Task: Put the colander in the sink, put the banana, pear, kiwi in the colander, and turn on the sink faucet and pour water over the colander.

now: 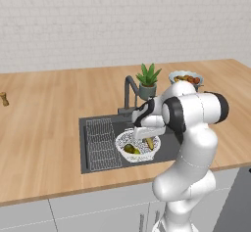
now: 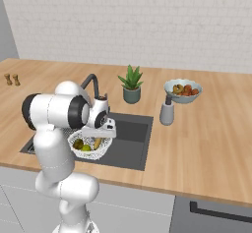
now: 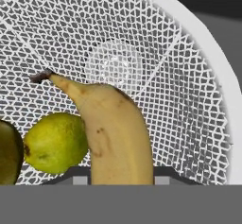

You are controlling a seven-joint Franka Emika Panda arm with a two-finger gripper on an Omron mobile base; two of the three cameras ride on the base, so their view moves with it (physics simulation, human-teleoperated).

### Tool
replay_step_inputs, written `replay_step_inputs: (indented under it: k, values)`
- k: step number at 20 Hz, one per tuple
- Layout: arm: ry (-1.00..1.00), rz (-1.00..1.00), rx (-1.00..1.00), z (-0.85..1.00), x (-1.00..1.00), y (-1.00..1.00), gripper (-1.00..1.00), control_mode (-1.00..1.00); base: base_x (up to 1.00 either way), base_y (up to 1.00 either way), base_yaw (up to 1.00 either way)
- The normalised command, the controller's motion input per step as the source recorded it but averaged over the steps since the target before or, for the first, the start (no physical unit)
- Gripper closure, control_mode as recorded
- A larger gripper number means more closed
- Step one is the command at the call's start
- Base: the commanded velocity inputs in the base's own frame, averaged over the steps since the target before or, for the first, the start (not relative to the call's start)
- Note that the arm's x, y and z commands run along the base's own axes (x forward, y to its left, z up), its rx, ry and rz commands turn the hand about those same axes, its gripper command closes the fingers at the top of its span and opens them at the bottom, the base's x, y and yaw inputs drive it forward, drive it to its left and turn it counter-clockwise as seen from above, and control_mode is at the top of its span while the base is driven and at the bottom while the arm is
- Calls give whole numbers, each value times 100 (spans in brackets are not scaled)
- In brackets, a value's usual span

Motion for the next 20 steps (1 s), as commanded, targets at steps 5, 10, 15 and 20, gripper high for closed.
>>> replay_step_inputs:
  k: [5, 10, 15, 20]
  values:
    - [-2, 0, 0, 0, 0, 0, -100, -100, 0, 0, 0]
    - [-12, 0, 1, 17, 0, -5, -100, -100, 0, 0, 0]
    - [-25, 0, 6, 32, -2, -22, -100, -100, 0, 0, 0]
    - [-32, 0, 13, 32, 0, -27, -100, -100, 0, 0, 0]
